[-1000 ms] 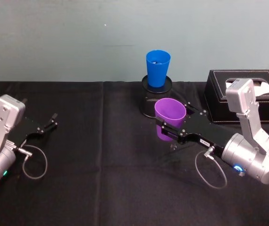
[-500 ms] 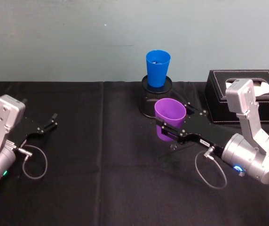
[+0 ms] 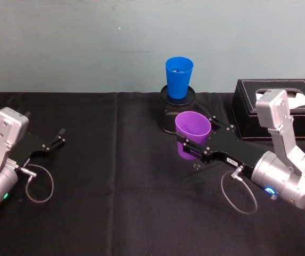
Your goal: Pick up one cup with a gripper and tap it against the other cup.
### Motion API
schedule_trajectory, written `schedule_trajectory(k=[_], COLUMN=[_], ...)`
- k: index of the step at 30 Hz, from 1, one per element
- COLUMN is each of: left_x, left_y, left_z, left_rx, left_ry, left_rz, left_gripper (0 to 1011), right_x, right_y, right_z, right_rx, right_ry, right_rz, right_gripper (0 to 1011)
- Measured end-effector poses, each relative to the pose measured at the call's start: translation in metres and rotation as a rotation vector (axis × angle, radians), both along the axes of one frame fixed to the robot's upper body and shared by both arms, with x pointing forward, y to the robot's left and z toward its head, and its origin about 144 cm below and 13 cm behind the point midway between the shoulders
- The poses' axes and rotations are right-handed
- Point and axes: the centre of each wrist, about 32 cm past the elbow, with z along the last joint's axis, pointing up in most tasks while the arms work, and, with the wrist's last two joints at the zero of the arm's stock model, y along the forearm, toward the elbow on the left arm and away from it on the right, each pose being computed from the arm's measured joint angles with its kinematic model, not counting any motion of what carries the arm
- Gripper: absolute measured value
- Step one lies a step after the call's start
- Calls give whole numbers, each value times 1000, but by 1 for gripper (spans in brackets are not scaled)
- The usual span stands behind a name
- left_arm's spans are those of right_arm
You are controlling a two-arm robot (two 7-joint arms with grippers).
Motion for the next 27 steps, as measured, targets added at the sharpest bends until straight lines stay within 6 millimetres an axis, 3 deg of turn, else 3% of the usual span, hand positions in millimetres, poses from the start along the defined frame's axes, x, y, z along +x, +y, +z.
schedule_trajectory(k=[27], left_x=[0], left_y=[0], left_z=[0], left_rx=[0], left_ry=[0], left_rz=[0], left_gripper=[1000], right_x=[0], right_y=[0], right_z=[0], right_rx=[0], right_ry=[0], right_rz=[0], right_gripper=[739])
